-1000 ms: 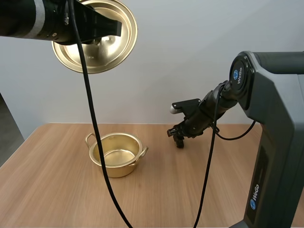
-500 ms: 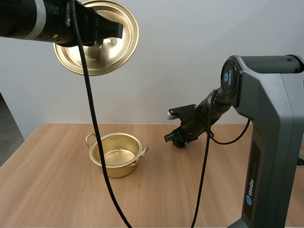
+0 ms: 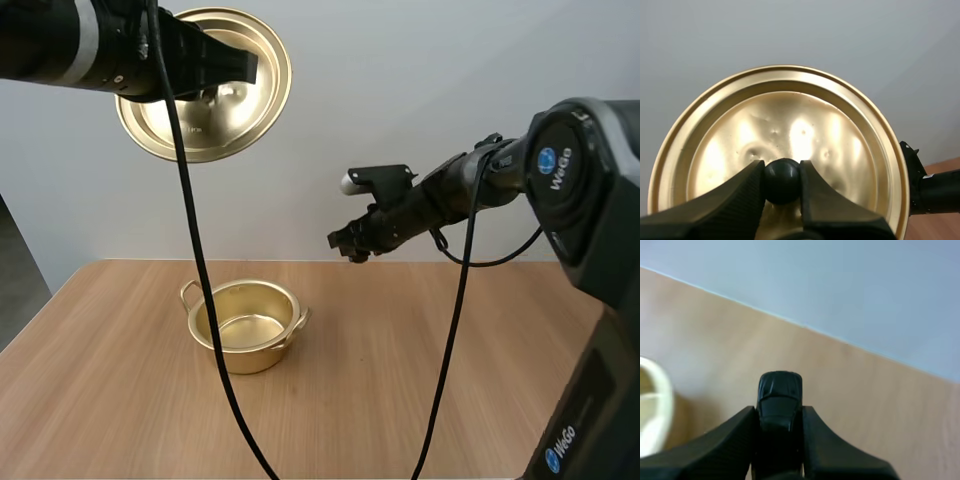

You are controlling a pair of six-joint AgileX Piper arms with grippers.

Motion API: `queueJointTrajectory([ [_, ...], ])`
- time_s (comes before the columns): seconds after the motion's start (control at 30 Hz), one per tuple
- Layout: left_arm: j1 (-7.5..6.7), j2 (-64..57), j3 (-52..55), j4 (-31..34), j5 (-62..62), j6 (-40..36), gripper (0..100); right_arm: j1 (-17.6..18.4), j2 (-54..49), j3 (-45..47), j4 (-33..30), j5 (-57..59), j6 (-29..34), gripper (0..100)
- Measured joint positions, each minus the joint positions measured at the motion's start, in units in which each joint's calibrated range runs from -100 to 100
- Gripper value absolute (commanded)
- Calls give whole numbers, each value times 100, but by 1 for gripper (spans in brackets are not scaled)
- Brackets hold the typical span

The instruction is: Open the pot, put the car inside, and close it

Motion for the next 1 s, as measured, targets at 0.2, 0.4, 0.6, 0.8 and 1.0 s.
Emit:
queueJointTrajectory([
  [0.2,0,0,0,0,16,0,0,565,-541,156,688,1563,-529,0],
  [0.4,0,0,0,0,16,20,0,1179,-238,540,315,2076,-893,0],
  [0.6,0,0,0,0,16,20,0,1356,268,572,64,939,-995,34],
  [0.8,0,0,0,0,37,20,0,1356,233,572,-29,295,-870,61],
  [1.0,0,84,234,32,37,57,0,1135,-230,572,121,225,-768,0],
])
